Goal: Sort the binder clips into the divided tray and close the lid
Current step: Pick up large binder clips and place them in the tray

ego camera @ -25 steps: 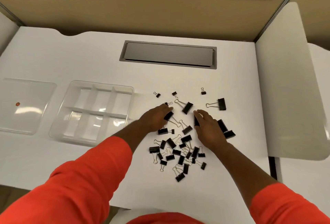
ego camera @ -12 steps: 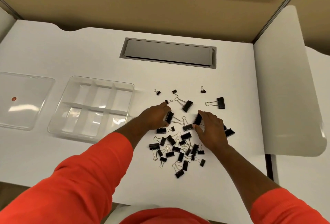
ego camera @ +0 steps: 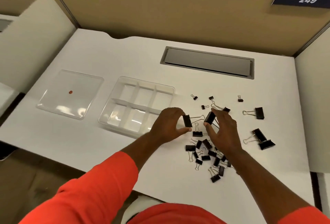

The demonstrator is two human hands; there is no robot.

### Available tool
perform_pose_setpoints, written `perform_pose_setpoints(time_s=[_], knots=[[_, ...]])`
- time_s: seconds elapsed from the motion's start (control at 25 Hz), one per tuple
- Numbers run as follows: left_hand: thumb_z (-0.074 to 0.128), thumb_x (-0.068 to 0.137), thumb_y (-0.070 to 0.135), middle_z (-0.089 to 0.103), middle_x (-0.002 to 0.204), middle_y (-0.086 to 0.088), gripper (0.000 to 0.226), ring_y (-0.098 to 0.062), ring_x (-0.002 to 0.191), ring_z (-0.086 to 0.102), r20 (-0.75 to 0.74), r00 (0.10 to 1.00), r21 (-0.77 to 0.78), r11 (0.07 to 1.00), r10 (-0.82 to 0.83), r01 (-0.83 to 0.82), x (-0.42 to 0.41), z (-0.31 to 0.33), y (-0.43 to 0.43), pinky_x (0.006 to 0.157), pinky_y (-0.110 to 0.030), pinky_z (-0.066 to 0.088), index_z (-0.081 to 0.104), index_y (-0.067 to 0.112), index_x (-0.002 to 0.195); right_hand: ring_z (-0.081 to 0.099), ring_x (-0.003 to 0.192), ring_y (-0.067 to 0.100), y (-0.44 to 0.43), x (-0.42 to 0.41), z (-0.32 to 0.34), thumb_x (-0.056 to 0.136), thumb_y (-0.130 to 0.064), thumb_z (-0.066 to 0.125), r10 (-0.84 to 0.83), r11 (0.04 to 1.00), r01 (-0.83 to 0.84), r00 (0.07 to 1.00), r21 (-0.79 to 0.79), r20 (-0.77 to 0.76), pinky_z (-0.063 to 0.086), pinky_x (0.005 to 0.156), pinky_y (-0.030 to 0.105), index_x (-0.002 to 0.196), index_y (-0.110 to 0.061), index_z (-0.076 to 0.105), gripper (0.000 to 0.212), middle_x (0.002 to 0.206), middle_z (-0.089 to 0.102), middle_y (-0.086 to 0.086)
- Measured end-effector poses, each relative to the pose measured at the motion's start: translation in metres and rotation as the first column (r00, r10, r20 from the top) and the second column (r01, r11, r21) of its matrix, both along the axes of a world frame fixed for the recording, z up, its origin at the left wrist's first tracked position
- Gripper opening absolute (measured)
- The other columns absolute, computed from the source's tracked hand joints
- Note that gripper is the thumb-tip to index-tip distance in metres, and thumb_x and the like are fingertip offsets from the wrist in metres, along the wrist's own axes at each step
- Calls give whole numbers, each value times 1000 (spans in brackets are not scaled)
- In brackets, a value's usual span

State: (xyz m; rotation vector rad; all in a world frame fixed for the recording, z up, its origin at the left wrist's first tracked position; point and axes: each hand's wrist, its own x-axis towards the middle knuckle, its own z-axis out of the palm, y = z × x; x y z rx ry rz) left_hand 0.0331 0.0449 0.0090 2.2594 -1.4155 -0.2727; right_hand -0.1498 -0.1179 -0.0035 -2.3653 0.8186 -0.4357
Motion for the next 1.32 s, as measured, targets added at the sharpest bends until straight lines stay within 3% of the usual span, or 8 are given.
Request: perform_pose_setpoints(time_s=[0.08, 0.24, 0.4, 0.52, 0.72, 1.04, 1.2, 1.32], knots=[[69, 75, 66, 61, 123, 5, 62, -15, 117, 51, 1, 999, -45, 998, 41, -41, 14, -1, 28, 102, -28, 33, 60, 22, 118, 46, 128, 16, 23, 16, 1, 93, -36, 69, -2, 1000, 2, 1000, 18, 16, 31, 108, 32, 143, -20, 48, 57, 137, 54, -1], [68, 76, 66, 60, 129, 6, 63, -13, 124, 48, 24, 995, -75, 992, 99, -97, 47, -11, 78, 106, -29, 29, 61, 24, 123, 49, 125, 20, 66, 34, 1, 91, -32, 70, 28, 999, -28, 1000, 36, 5, 40, 106, 41, 142, -23, 48, 57, 136, 55, -1], [59, 80, 69, 55, 138, 3, 66, -16, 133, 42, 27, 995, -63, 993, 98, -97, 77, -21, 109, 112, -41, 32, 57, 27, 130, 54, 116, 15, 106, 53, 3, 88, -26, 73, 31, 999, -30, 999, -21, 8, 42, 101, 36, 139, -19, 52, 56, 128, 59, -2], [59, 78, 72, 49, 145, 3, 71, -17, 140, 34, 26, 997, -8, 998, 66, -66, 92, -26, 116, 116, -48, 25, 54, 26, 131, 58, 114, 18, 126, 65, 1, 88, -31, 72, 13, 999, -14, 1000, -31, -28, 44, 100, 41, 139, -21, 51, 56, 126, 59, -4], [55, 75, 78, 32, 157, 2, 87, -17, 149, 17, 33, 999, 67, 998, -14, 11, 108, -36, 126, 120, -48, 10, 45, 23, 142, 58, 111, 16, 152, 88, 1, 89, -40, 71, -43, 998, 39, 997, -58, -60, 38, 98, 35, 138, -21, 52, 56, 124, 59, -5], [43, 80, 81, 21, 162, 2, 90, -13, 151, 6, 12, 996, 81, 993, -89, 88, 135, -33, 137, 121, -52, 10, 35, 23, 149, 60, 105, 15, 175, 133, 7, 89, -62, 62, -107, 985, 87, 985, -149, -133, 40, 96, 39, 134, -23, 55, 61, 114, 63, -6], [39, 81, 83, 17, 163, 3, 92, -12, 151, 2, 7, 996, 86, 992, -94, 93, 137, -30, 138, 122, -50, 7, 30, 24, 151, 58, 117, 18, 179, 145, 7, 86, -71, 55, -134, 980, 108, 979, -169, -155, 38, 105, 44, 138, -19, 52, 74, 126, 62, -3], [35, 82, 84, 13, 164, 4, 93, -10, 151, -2, -1, 995, 90, 991, -101, 101, 136, -26, 137, 122, -49, 5, 25, 25, 153, 39, 141, 18, 181, 142, 7, 88, -71, 54, -126, 982, 97, 976, -163, -178, 26, 118, 49, 148, -17, 41, 82, 152, 45, 1]])
